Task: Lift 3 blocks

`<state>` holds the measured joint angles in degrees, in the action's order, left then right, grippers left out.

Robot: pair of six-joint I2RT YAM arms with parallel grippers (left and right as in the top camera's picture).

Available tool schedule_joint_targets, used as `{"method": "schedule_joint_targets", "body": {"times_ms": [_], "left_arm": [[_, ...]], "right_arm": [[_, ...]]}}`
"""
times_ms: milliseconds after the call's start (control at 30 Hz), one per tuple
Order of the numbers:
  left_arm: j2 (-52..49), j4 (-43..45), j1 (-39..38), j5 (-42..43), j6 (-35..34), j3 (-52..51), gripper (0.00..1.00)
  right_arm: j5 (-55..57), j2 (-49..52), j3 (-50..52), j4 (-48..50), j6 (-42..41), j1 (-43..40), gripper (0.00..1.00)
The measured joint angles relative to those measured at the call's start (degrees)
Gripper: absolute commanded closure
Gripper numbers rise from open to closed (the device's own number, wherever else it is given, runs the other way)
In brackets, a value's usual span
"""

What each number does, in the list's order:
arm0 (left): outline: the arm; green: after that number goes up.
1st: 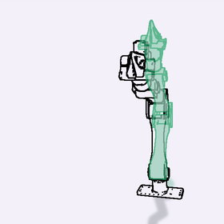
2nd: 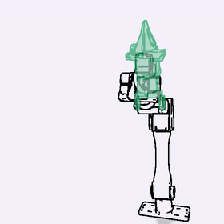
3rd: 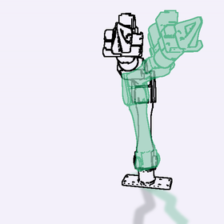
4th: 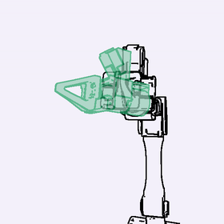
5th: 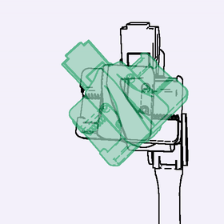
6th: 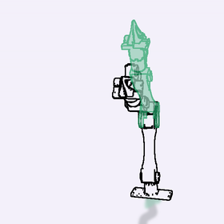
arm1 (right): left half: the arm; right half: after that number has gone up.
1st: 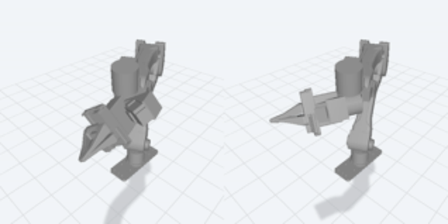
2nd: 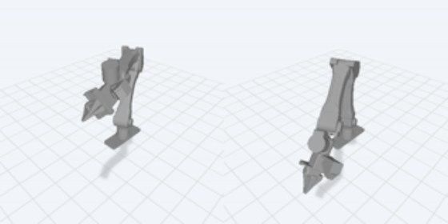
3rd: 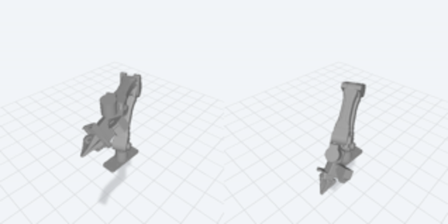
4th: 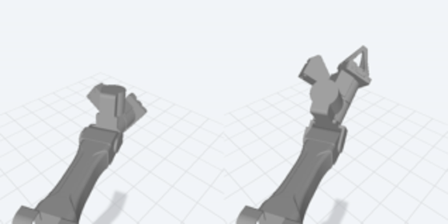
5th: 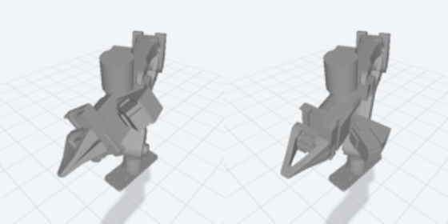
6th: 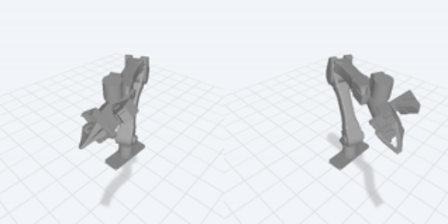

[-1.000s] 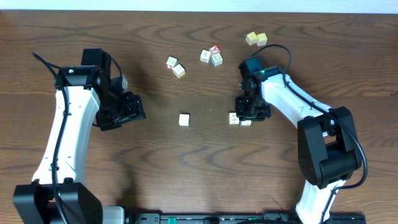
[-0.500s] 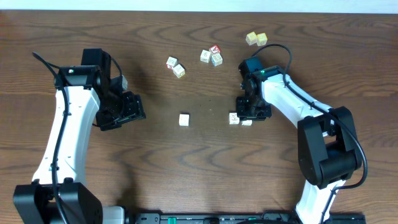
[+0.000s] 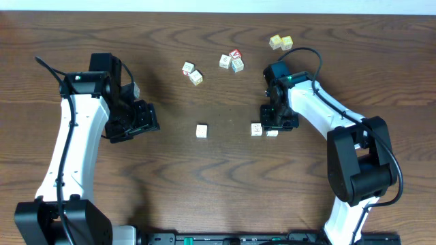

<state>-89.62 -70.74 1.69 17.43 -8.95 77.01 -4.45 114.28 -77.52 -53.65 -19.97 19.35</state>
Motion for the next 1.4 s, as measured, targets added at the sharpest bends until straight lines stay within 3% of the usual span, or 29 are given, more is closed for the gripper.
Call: {"method": "schedule_joint_targets", "body": {"times_ms": [467, 833, 1067, 1333, 1400], "left_arm": [[0.0, 0.0, 0.0, 0.0, 0.0, 0.0, 0.25], [0.0, -0.02, 0.0, 0.0, 0.0, 0.0, 0.25], [0.0, -0.02, 0.0, 0.0, 0.0, 0.0, 0.25], [0.0, 0.0, 0.0, 0.0, 0.0, 0.0, 0.25], [0.0, 0.0, 0.0, 0.0, 0.0, 0.0, 0.25]], "right_arm": [[-0.22, 0.0, -0.79, -2.01, 0.09, 0.0, 0.51], [-1.66, -0.02, -16.52, -15.5, 1.42, -1.73, 0.43], [-12.74, -0.02, -18.86, -9.25, 1.64, 1.22, 0.37], [-7.06, -0.02, -18.86, -8.7, -3.65, 7.67, 0.04], [-5.84, -0.02, -18.88, -9.79, -4.24, 6.82, 0.01]]}}
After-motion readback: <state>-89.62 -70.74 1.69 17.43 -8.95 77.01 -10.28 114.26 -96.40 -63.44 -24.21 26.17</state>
